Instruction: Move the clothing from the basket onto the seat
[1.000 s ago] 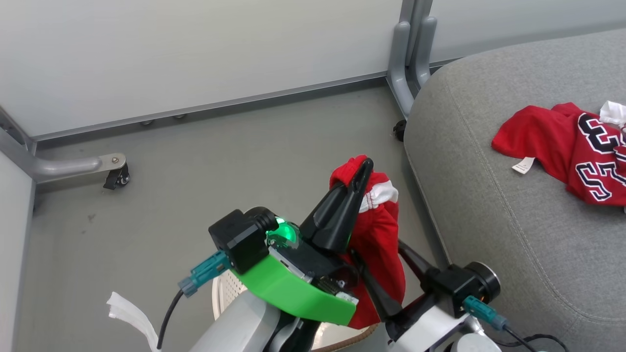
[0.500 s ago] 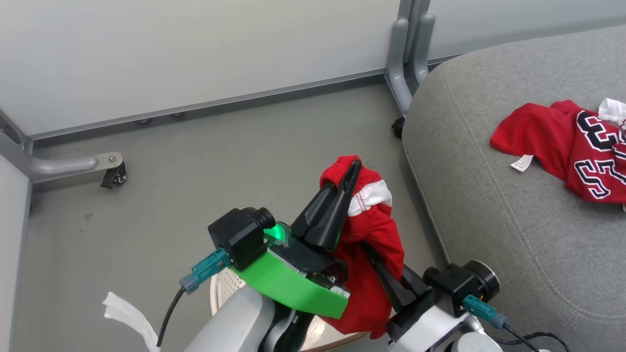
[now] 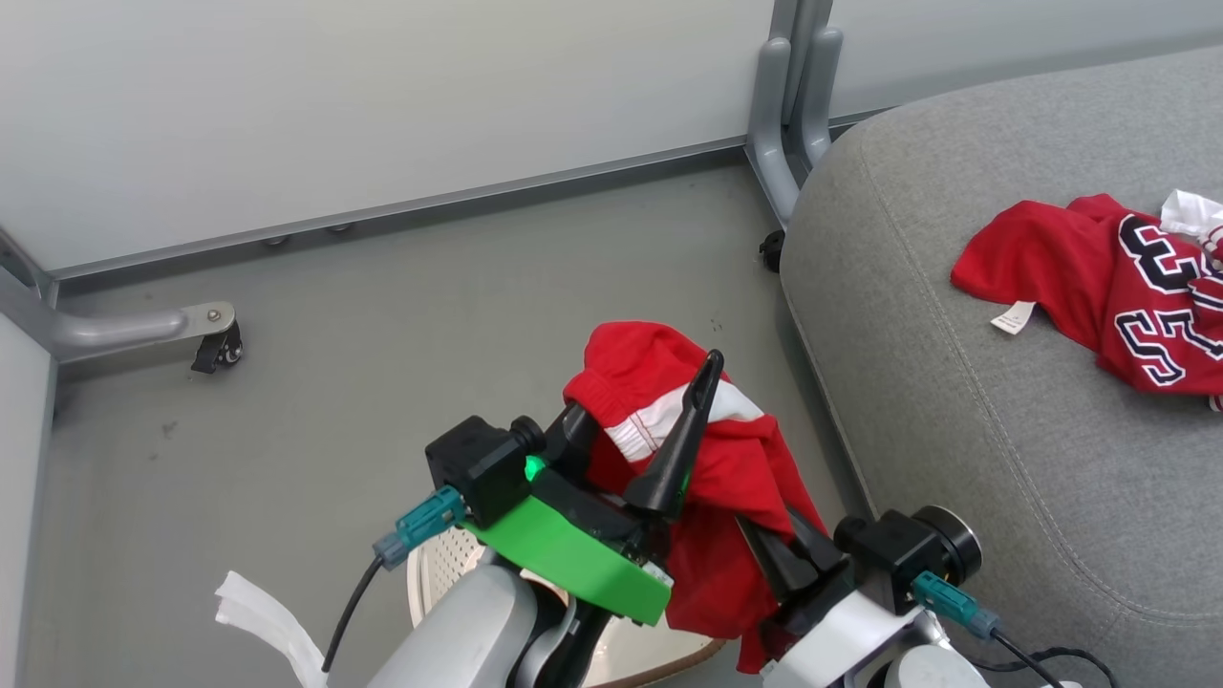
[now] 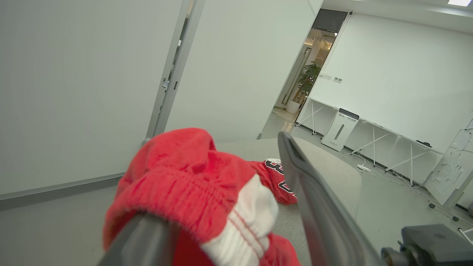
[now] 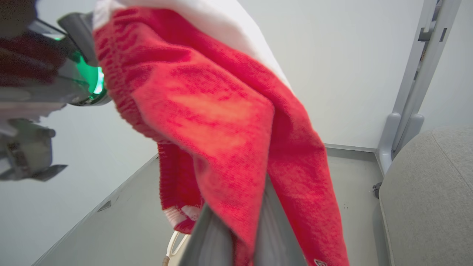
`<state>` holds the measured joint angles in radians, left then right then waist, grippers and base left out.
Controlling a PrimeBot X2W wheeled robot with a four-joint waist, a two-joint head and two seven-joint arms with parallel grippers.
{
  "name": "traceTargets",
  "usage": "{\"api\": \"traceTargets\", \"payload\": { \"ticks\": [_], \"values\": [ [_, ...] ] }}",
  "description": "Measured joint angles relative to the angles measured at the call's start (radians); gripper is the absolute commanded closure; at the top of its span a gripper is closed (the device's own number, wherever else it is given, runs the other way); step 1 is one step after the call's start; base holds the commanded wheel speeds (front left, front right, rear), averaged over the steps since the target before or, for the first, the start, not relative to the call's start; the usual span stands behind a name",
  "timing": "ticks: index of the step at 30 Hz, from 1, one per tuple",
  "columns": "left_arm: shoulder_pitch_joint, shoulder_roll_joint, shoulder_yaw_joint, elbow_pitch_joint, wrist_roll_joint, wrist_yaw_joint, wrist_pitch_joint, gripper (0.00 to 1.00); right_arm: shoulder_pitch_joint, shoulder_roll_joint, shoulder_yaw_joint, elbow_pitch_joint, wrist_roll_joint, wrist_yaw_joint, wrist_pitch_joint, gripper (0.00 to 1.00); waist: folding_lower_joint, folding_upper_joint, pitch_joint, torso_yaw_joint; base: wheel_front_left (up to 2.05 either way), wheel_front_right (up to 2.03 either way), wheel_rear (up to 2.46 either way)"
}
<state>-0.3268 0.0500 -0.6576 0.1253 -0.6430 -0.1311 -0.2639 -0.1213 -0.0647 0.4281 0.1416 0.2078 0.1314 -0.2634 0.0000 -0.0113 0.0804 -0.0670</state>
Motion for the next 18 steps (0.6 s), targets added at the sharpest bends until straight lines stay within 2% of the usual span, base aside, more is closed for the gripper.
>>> {"api": "traceTargets", "payload": {
  "ticks": [8, 18],
  "values": [
    [-0.002, 0.000, -0.010, 0.045, 0.029, 0.000, 0.000, 0.00, 0.000, 0.005, -0.023, -0.016, 0.006, 0.000, 0.000, 1.00, 0.0000, 0.0000, 0.008, -0.002, 0.00, 0.00, 0.00],
    [-0.001, 0.014, -0.017, 0.100, 0.090, 0.000, 0.000, 0.00, -0.001, 0.015, -0.133, -0.060, 0.061, 0.000, 0.000, 1.00, 0.0000, 0.0000, 0.023, -0.010, 0.00, 0.00, 0.00]
  ]
}}
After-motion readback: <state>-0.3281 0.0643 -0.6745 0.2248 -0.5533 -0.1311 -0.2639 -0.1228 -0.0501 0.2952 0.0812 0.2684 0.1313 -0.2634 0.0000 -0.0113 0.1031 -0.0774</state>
